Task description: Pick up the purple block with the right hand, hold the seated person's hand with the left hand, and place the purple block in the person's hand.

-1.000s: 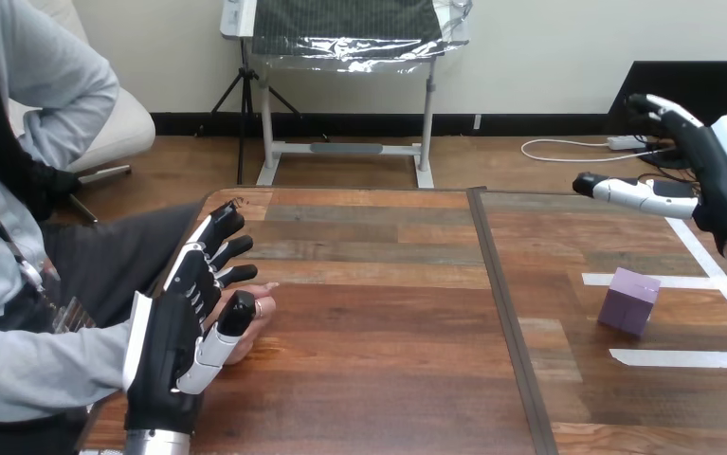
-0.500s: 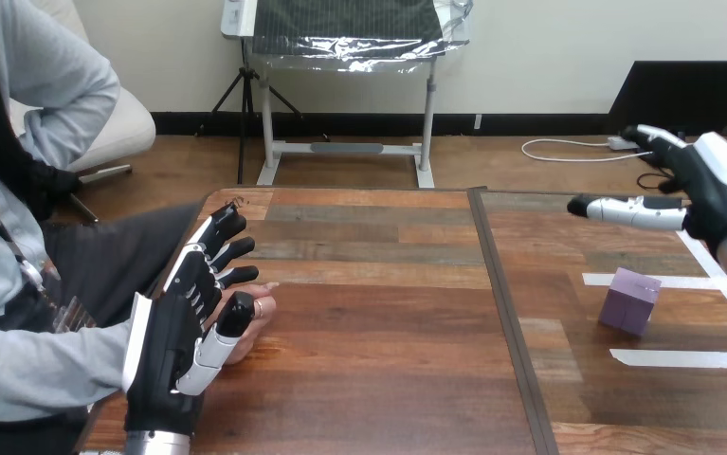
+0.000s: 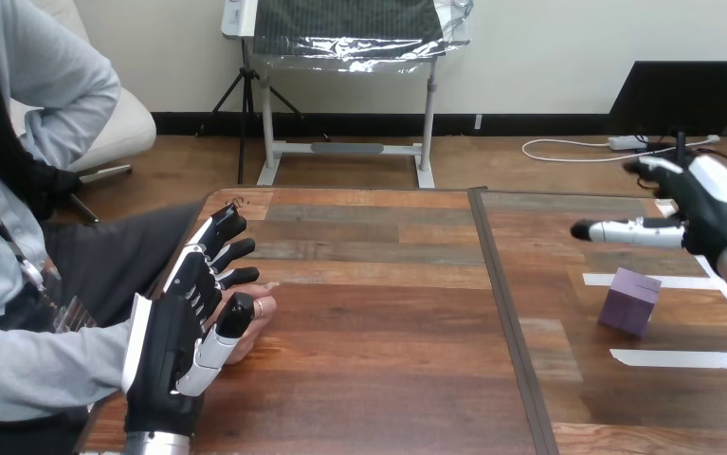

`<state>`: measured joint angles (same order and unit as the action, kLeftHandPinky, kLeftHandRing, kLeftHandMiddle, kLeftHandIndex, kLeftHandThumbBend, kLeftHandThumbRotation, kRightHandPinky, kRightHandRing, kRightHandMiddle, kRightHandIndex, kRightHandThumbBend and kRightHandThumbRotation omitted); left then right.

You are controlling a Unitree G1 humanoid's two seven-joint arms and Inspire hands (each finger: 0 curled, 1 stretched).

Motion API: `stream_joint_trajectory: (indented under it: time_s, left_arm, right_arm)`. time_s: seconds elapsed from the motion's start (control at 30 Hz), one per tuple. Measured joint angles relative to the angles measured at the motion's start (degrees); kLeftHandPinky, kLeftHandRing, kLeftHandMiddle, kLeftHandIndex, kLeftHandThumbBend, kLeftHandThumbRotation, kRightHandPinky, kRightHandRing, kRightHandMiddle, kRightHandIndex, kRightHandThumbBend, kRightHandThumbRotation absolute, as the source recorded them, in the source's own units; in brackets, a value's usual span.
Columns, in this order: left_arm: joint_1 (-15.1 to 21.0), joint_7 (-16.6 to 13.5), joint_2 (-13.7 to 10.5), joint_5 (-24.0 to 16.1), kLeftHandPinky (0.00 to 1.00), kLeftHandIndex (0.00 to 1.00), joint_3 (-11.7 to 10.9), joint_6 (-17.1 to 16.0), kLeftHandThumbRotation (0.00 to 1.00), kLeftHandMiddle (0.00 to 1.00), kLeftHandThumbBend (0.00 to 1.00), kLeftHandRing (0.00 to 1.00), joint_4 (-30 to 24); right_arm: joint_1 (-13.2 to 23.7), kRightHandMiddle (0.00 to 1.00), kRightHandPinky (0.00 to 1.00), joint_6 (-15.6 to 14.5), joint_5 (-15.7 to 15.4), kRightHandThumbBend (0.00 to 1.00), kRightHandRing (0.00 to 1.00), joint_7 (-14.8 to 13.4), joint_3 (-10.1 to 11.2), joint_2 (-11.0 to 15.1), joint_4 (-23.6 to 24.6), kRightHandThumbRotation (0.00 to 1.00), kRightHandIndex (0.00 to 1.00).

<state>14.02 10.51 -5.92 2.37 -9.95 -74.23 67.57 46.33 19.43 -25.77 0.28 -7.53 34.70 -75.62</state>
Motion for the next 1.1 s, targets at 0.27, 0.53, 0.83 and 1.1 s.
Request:
stream_joint_trajectory:
  time_s: [0.27,0.53,0.83,1.1]
  left_arm:
    - [-0.1,0.0,0.0,0.0,0.72,0.88,0.0,-0.1,0.83,0.88,1.0,0.83,0.0]
    - [-0.2,0.9,0.1,0.8,0.73,0.88,0.0,-0.4,0.82,0.88,1.0,0.84,0.0]
    - [-0.5,3.2,0.3,2.7,0.74,0.87,0.1,-0.4,0.81,0.88,1.0,0.84,-0.1]
    - [-0.7,4.6,0.5,3.8,0.74,0.87,0.1,-0.5,0.81,0.88,1.0,0.84,-0.1]
  right_arm:
    - [0.0,0.93,0.79,-2.6,-0.4,1.0,0.9,1.0,-1.1,0.0,-1.3,0.57,0.92]
    - [0.0,0.94,0.78,-5.3,-1.2,1.0,0.9,1.6,-1.9,0.0,-1.7,0.57,0.93]
    - [0.0,0.92,0.78,-7.2,-1.1,1.0,0.91,3.0,-1.9,0.0,-2.1,0.55,0.94]
    - [0.0,0.77,0.61,-7.9,-1.2,1.0,0.78,3.1,-2.0,-0.1,-2.4,0.56,0.94]
